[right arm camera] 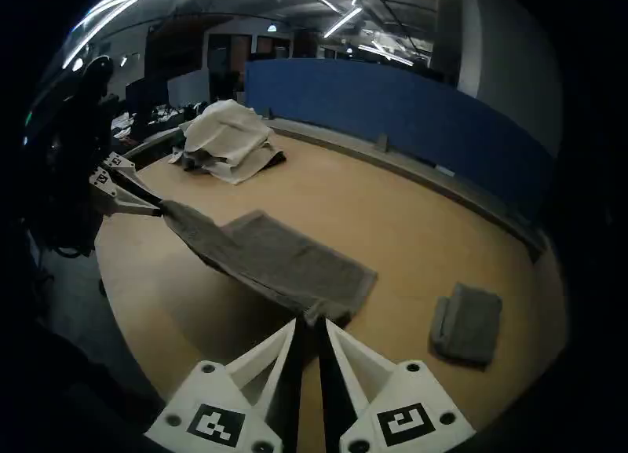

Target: Fold towel

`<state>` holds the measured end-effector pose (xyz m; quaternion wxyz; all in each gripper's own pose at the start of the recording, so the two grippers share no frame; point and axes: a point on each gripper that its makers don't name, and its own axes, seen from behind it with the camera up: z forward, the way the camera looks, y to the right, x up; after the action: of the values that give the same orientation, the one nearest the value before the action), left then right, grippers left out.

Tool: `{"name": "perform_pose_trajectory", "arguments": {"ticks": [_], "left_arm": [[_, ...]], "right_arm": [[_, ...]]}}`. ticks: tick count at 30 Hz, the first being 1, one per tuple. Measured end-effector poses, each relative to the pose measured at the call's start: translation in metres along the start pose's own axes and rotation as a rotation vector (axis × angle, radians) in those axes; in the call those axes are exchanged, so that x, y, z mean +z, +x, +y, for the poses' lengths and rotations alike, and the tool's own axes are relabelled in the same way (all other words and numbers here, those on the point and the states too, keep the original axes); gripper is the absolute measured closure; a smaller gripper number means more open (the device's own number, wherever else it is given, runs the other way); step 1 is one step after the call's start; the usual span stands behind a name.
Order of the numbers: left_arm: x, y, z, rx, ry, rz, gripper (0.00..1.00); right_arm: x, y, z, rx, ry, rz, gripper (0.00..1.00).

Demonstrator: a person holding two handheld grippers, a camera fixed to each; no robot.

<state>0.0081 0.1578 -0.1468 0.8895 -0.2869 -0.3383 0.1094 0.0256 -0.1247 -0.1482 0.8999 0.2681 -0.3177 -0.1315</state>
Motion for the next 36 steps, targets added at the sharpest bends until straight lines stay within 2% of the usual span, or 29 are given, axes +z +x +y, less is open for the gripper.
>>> {"name": "perform_pose_trajectory", "arguments": {"ticks": [36], "left_arm": [[-0.028, 0.020, 0.007, -0.050, 0.007, 0.001, 0.88]], "right_arm": [[-0.026, 0.021, 0.000, 0.009, 0.001, 0.019, 0.88]]}}
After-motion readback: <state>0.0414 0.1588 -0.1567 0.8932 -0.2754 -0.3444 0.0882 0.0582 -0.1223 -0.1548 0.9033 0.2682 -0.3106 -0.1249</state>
